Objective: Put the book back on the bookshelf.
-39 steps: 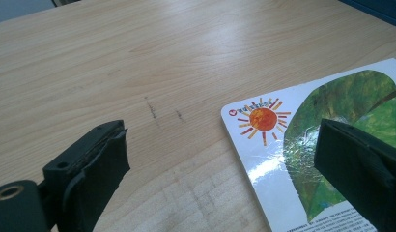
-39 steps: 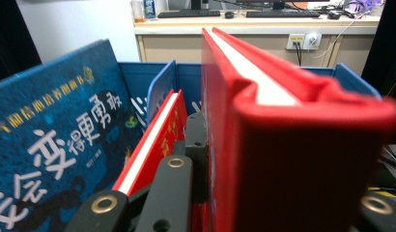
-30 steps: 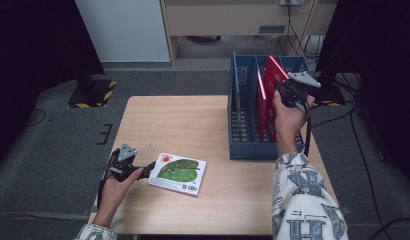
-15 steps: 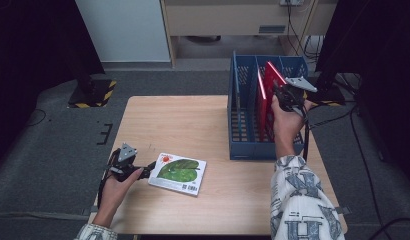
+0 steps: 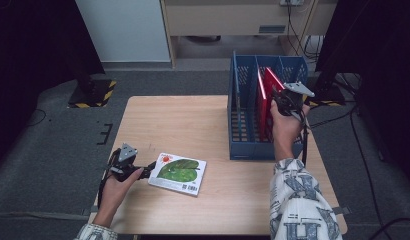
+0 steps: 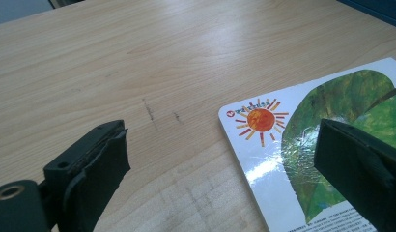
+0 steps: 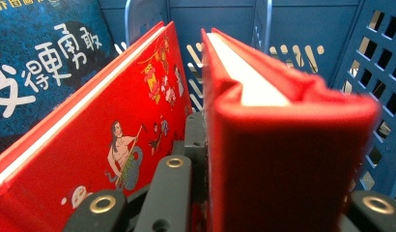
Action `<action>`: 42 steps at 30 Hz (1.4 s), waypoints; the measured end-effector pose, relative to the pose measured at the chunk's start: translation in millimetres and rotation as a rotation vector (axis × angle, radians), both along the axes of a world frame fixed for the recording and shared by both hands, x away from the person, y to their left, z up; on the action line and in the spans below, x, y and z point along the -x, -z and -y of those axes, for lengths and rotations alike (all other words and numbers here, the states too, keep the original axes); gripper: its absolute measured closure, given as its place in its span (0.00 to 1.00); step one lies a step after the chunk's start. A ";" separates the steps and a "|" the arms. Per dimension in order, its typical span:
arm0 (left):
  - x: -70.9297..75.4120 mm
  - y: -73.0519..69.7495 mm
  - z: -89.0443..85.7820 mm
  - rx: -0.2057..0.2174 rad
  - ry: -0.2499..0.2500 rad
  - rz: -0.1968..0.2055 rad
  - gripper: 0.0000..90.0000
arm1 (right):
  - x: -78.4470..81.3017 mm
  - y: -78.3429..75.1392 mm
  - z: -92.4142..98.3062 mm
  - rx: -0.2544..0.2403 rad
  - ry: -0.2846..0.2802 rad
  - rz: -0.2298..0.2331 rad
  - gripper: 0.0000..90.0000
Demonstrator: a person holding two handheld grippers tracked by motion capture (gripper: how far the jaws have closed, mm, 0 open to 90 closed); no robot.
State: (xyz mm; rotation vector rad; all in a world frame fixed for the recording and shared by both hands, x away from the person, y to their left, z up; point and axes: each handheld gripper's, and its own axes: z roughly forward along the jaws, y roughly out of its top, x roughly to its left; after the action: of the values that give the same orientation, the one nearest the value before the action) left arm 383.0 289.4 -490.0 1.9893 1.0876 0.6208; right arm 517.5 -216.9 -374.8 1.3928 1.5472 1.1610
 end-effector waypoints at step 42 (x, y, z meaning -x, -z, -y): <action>1.7 -1.6 4.0 -0.005 0.000 0.007 0.05 | 39.1 -3.7 -3.4 0.057 -0.033 -0.033 0.87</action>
State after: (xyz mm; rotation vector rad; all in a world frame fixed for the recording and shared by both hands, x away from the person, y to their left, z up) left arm 381.3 285.4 -488.4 1.9901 1.0826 0.6304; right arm 478.4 -213.5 -371.1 1.3601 1.6194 1.1092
